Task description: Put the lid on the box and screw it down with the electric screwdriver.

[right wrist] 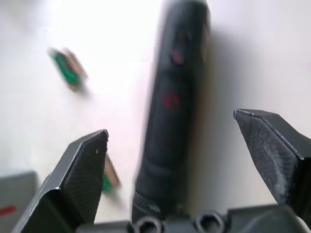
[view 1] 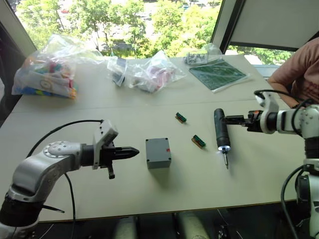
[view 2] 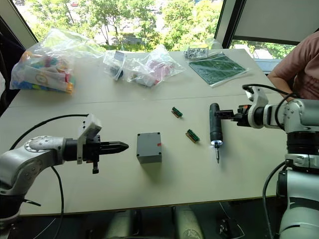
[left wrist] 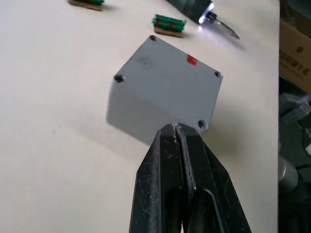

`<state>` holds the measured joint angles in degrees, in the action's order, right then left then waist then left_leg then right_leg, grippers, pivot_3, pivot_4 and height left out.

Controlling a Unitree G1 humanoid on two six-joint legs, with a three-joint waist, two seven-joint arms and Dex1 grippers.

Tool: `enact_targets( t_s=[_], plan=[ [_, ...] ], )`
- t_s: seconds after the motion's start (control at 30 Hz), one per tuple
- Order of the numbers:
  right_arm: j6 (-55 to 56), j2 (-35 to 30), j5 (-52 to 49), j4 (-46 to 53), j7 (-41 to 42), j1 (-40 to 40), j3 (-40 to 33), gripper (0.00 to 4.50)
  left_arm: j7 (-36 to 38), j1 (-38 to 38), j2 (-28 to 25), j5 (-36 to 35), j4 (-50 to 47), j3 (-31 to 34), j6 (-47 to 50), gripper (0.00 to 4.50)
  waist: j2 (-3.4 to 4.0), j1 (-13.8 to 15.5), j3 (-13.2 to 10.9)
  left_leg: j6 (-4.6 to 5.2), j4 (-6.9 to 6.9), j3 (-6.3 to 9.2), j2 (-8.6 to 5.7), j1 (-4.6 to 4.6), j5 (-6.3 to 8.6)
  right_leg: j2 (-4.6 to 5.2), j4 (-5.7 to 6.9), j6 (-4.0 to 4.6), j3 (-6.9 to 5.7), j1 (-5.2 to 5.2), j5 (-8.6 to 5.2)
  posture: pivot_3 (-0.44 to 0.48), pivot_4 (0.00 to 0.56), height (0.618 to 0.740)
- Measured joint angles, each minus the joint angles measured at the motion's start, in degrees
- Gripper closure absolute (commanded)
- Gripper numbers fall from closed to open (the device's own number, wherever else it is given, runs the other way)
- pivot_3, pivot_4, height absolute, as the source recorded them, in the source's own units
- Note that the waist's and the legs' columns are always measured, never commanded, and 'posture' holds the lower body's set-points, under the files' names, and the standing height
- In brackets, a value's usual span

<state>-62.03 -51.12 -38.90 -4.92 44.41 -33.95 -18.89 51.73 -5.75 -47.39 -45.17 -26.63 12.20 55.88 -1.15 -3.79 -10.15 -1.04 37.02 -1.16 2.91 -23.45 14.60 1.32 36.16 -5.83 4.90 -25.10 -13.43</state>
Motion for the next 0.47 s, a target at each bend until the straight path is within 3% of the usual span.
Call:
enact_targets(
  t_s=[0.17,0.27,0.37,0.47],
  plan=[
    [4.7,-3.2,-2.3,12.5,11.2,17.6,-1.6,0.03,-1.3,8.9,-1.5,-5.9,-4.5,8.1,4.4,4.5,0.0,0.5,0.0,0.15,0.1,-0.08,-0.06,0.0,0.1,0.15,-0.02,0.13,-0.01,0.04,-0.11,0.0,0.15,0.74],
    [9.8,-10.2,-0.6,19.1,21.1,32.6,0.9,0.03,-5.1,15.2,-0.9,-11.7,-10.0,12.6,8.1,4.5,-0.02,1.0,0.0,0.15,0.23,-0.13,-0.09,0.22,0.11,0.23,-0.06,0.37,0.04,0.29,-0.23,0.0,0.15,0.74],
    [13.8,-11.8,2.2,21.4,24.3,36.2,5.0,0.03,-5.7,20.6,-1.6,-14.1,-12.8,12.9,10.1,4.5,-0.21,0.6,-0.2,0.09,0.4,-0.19,-0.07,0.4,0.09,0.24,-0.05,0.5,0.07,0.35,-0.11,0.0,0.15,0.74],
    [19.3,-14.0,7.2,21.5,25.6,33.9,10.6,0.03,-4.7,22.8,-4.9,-14.9,-12.6,15.1,10.0,4.5,-0.32,0.2,-0.2,-0.19,0.37,0.07,-0.07,1.01,0.23,0.25,-0.52,0.53,-0.18,0.53,-0.12,0.0,0.15,0.74]
  ],
)
